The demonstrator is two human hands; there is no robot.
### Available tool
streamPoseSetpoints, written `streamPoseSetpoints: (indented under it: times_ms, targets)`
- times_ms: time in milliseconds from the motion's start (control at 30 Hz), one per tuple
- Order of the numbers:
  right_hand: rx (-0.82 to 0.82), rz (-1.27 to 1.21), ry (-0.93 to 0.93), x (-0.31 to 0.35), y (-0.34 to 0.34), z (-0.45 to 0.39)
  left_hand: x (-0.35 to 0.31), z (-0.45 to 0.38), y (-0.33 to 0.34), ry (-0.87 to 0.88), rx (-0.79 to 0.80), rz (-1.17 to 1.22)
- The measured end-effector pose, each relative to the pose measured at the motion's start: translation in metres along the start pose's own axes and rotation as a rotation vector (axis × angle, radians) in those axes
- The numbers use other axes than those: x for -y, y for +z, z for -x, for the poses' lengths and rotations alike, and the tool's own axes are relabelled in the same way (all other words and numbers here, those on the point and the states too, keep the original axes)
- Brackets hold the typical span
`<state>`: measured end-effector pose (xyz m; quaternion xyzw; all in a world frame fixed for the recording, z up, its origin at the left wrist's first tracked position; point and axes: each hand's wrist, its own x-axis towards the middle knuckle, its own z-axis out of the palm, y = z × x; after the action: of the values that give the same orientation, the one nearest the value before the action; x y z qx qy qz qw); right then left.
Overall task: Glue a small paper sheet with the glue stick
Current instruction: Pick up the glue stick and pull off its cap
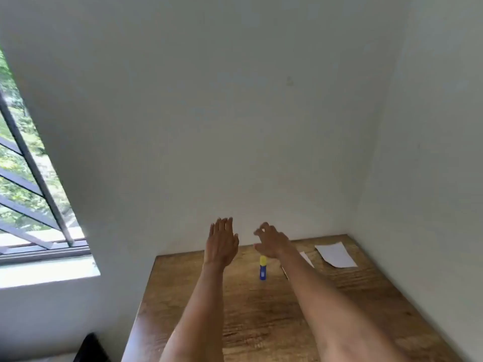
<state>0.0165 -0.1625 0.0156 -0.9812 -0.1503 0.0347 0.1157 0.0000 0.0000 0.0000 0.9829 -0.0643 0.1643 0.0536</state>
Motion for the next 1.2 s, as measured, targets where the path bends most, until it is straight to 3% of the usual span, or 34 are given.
streamPoseSetpoints:
  times_ms: [100, 167, 267, 400, 500, 633, 833, 933, 1033, 1200]
  targets:
    - [0.246, -0.009, 0.062, -0.014, 0.026, 0.001, -0.009, 0.015, 0.033, 0.012, 0.198, -0.023]
    - [0.321, -0.042, 0.065, -0.021, 0.043, 0.0, -0.015, 0.024, 0.056, -0.006, 0.285, -0.012]
    - [0.282, -0.107, 0.061, -0.025, 0.053, -0.009, -0.023, 0.025, 0.08, -0.043, 0.399, 0.095]
    - [0.23, -0.215, 0.057, -0.022, 0.057, -0.018, -0.039, 0.018, 0.096, -0.214, 0.537, 0.467]
    - [0.164, -0.306, 0.03, -0.025, 0.05, -0.025, -0.047, 0.006, 0.095, -0.375, 0.446, 0.781]
    - [0.159, -0.346, -0.007, -0.033, 0.033, -0.031, -0.042, -0.007, 0.09, -0.314, 0.308, 0.734]
    - [0.373, -0.348, -0.088, -0.029, 0.008, -0.042, -0.028, -0.006, 0.073, -0.145, 0.376, 0.722]
    - [0.366, -0.382, -0.145, -0.026, -0.004, -0.053, -0.003, 0.005, 0.073, -0.111, 0.383, 0.743]
    - [0.251, -0.409, -0.163, -0.027, -0.003, -0.061, 0.023, 0.021, 0.078, -0.22, 0.299, 0.83]
    - [0.129, -0.67, -0.082, -0.017, 0.051, -0.065, 0.033, 0.035, 0.083, -0.454, 0.091, 0.984]
